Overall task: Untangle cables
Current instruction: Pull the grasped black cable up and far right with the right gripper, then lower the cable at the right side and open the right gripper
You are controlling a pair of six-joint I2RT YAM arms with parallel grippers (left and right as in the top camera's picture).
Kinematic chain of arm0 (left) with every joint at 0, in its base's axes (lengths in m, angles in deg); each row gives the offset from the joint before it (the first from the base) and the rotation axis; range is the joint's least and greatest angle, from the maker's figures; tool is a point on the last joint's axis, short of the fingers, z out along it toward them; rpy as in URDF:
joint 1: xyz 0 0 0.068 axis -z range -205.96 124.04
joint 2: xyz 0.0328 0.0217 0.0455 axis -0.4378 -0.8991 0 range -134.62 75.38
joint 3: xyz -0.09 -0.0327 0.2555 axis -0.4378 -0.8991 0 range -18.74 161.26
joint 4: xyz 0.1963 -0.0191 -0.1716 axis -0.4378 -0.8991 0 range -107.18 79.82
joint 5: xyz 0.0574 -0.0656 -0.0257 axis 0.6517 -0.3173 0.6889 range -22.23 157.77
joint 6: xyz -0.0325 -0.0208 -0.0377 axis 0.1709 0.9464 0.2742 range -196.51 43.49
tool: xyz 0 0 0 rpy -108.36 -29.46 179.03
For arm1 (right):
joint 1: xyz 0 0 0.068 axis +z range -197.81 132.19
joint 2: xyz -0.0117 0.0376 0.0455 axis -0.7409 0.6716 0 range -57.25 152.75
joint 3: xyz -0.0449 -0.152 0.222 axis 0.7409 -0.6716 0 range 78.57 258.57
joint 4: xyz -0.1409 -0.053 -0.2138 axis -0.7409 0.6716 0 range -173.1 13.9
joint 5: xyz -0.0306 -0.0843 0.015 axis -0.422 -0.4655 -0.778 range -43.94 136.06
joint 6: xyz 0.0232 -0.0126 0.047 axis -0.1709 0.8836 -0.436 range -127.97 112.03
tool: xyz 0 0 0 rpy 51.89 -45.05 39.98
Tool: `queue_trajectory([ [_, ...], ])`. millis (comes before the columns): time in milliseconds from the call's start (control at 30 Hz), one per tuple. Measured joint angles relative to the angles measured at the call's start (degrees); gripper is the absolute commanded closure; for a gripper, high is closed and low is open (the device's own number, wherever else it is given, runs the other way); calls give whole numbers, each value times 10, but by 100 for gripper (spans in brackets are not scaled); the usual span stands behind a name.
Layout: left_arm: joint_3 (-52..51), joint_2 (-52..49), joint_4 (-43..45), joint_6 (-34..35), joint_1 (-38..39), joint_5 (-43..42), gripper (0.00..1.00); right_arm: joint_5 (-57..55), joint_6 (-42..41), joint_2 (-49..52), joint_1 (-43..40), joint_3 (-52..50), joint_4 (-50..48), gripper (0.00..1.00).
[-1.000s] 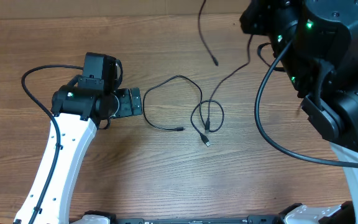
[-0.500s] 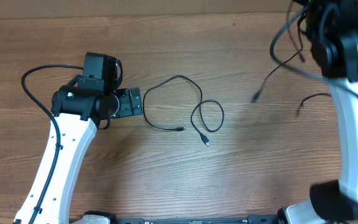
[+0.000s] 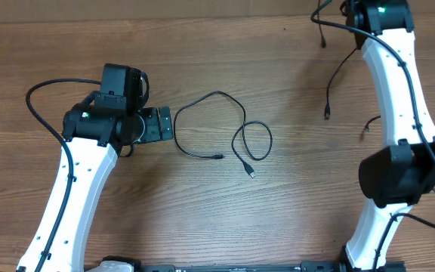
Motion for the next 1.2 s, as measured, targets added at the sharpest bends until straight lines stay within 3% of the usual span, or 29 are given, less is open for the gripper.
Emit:
queue_trajectory([
  [200,0,0,0,0,0,0,0,8,0,31,-32,0,-28,96],
  [533,0,0,0,0,0,0,0,11,0,100,-214,0,-31,96],
  [767,0,0,0,0,0,0,0,17,0,143,-286,0,-12,94],
  [800,0,0,0,0,0,0,0,19,0,145,-299,0,-7,85],
  [833,0,0,0,0,0,0,0,19,0,145,-314,0,-5,44],
  [867,0,0,0,0,0,0,0,21,-2,145,-325,0,-5,17],
  [900,0,0,0,0,0,0,0,25,-2,145,-344,0,2,0],
  [1200,0,0,0,0,0,0,0,59,4,145,-377,0,53,0],
])
